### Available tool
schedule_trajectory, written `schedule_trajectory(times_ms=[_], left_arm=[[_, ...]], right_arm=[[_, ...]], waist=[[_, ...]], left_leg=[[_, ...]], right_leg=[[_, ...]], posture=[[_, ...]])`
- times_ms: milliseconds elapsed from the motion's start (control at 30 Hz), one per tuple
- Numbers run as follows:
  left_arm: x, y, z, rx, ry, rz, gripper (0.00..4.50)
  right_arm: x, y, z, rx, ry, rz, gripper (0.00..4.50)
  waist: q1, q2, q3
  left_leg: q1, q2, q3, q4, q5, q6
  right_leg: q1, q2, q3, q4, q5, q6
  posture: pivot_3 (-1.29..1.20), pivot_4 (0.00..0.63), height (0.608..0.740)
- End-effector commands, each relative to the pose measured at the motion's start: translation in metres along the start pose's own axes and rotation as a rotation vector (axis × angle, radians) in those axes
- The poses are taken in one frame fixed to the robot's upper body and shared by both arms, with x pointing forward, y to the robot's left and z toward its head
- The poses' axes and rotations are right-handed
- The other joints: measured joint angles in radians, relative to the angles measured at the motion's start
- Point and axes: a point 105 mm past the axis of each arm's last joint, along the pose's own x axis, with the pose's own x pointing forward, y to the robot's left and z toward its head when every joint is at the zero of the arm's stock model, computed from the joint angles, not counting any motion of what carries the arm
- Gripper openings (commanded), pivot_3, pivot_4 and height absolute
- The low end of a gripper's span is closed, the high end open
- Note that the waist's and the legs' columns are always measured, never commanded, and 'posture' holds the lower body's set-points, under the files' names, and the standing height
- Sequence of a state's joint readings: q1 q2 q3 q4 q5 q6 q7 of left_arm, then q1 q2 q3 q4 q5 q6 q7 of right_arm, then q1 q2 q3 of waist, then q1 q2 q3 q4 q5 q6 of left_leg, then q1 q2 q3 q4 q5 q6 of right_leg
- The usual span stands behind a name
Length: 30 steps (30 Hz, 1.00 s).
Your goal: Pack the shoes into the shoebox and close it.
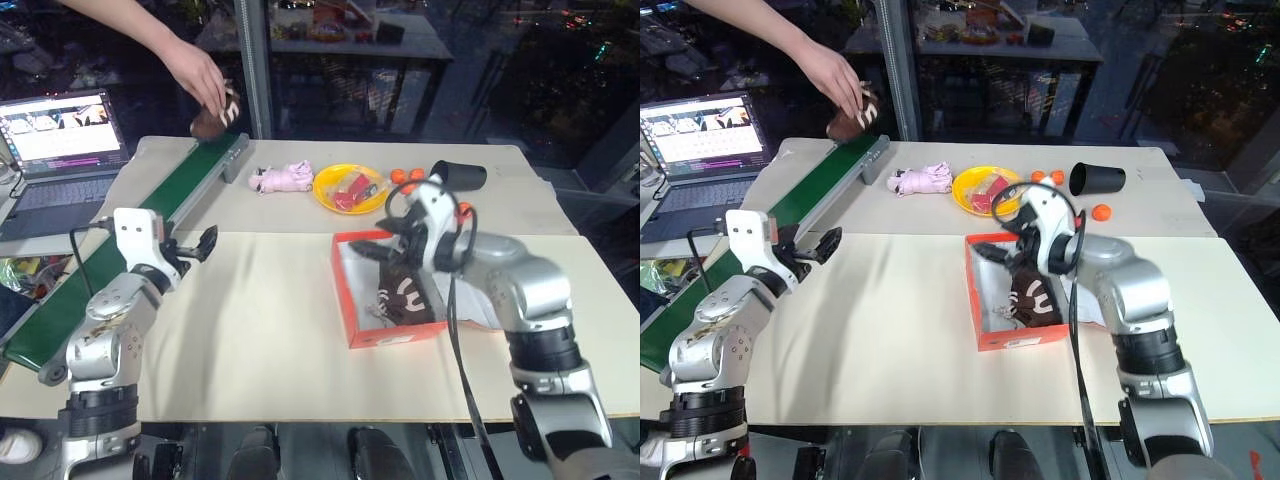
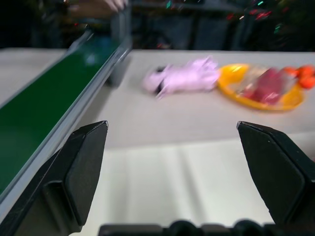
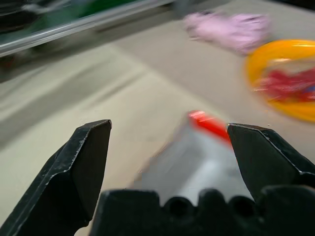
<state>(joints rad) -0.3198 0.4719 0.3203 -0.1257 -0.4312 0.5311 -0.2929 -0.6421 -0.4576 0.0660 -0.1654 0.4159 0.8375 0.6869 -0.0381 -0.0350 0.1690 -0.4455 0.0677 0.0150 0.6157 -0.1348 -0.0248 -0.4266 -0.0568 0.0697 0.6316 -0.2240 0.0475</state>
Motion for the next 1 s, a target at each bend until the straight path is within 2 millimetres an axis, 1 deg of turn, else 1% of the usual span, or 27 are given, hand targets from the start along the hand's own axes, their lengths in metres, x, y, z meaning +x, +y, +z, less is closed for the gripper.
schedule_trajectory(times_ms=[33, 200, 267, 333, 400, 500, 567, 700, 767, 1000], left_arm=[[-0.005, 0.012, 0.011, 0.043, -0.047, 0.023, 4.5], [-0.008, 0.027, 0.002, 0.056, -0.005, 0.065, 4.5], [-0.009, 0.031, 0.0, 0.064, 0.006, 0.075, 4.5], [-0.01, 0.036, 0.0, 0.08, 0.015, 0.086, 4.5], [-0.01, 0.042, 0.0, 0.093, 0.019, 0.096, 4.5], [-0.01, 0.056, 0.002, 0.117, 0.025, 0.132, 4.5], [-0.011, 0.068, 0.004, 0.121, 0.023, 0.171, 4.5], [-0.014, 0.101, 0.008, 0.16, 0.037, 0.254, 4.5], [-0.013, 0.114, 0.009, 0.159, 0.04, 0.273, 4.5], [0.002, 0.128, 0.023, 0.195, 0.024, 0.186, 4.5]], right_arm=[[0.003, 0.013, 0.016, -0.06, -0.101, 0.02, 4.42], [0.019, 0.029, 0.017, -0.075, -0.144, 0.05, 4.42], [0.026, 0.042, 0.019, -0.089, -0.167, 0.098, 4.42], [0.032, 0.05, 0.018, -0.1, -0.175, 0.124, 4.42], [0.036, 0.051, 0.016, -0.105, -0.173, 0.129, 4.42], [0.041, 0.051, 0.017, -0.106, -0.182, 0.135, 4.42], [0.043, 0.052, 0.018, -0.109, -0.186, 0.142, 4.42], [0.042, 0.059, 0.023, -0.087, -0.21, 0.198, 4.42], [0.042, 0.061, 0.024, -0.09, -0.217, 0.217, 4.42], [0.037, 0.07, 0.026, -0.083, -0.224, 0.29, 4.42]], waist=[[-0.002, 0.0, 0.0], [-0.003, 0.0, 0.0], [-0.003, 0.0, 0.0], [-0.003, 0.0, 0.0], [-0.003, 0.0, 0.0], [-0.003, 0.0, 0.0], [-0.002, 0.0, 0.0], [-0.002, 0.0, 0.0], [-0.002, 0.0, 0.0], [0.005, -0.001, 0.0]], left_leg=[[0.001, 0.0, 0.0, 0.0, 0.0, 0.0], [0.004, 0.0, 0.0, 0.0, 0.0, 0.0], [0.003, 0.0, 0.0, -0.001, 0.0, 0.0], [0.003, 0.0, 0.0, -0.001, 0.0, 0.0], [0.003, 0.0, 0.0, -0.001, 0.0, 0.0], [0.003, 0.0, 0.0, -0.001, 0.0, 0.0], [0.003, 0.0, 0.0, -0.001, 0.0, 0.0], [0.003, 0.001, 0.0, -0.001, 0.0, 0.0], [0.003, 0.001, 0.0, -0.002, 0.0, 0.0], [0.003, 0.001, 0.001, -0.003, 0.0, -0.001]], right_leg=[[0.0, 0.0, 0.0, 0.0, 0.0, 0.0], [0.002, 0.0, 0.0, 0.0, 0.0, 0.0], [0.002, 0.0, 0.0, 0.0, 0.0, 0.0], [0.002, 0.0, 0.0, 0.0, 0.0, -0.001], [0.001, 0.0, 0.0, 0.0, 0.001, -0.002], [0.001, 0.0, 0.0, 0.0, 0.001, -0.002], [0.001, 0.0, 0.0, 0.0, 0.001, -0.001], [0.001, 0.0, 0.0, 0.0, 0.001, -0.002], [0.001, 0.0, 0.0, 0.0, 0.001, -0.002], [0.0, 0.0, -0.001, 0.0, 0.001, -0.002]], posture=[[0.0, 0.15, 0.74], [0.0, 0.15, 0.74], [0.0, 0.15, 0.74], [0.0, 0.15, 0.74], [0.0, 0.15, 0.74], [0.0, 0.15, 0.74], [0.0, 0.15, 0.74], [0.0, 0.15, 0.74], [0.0, 0.15, 0.74], [0.0, 0.15, 0.74]])
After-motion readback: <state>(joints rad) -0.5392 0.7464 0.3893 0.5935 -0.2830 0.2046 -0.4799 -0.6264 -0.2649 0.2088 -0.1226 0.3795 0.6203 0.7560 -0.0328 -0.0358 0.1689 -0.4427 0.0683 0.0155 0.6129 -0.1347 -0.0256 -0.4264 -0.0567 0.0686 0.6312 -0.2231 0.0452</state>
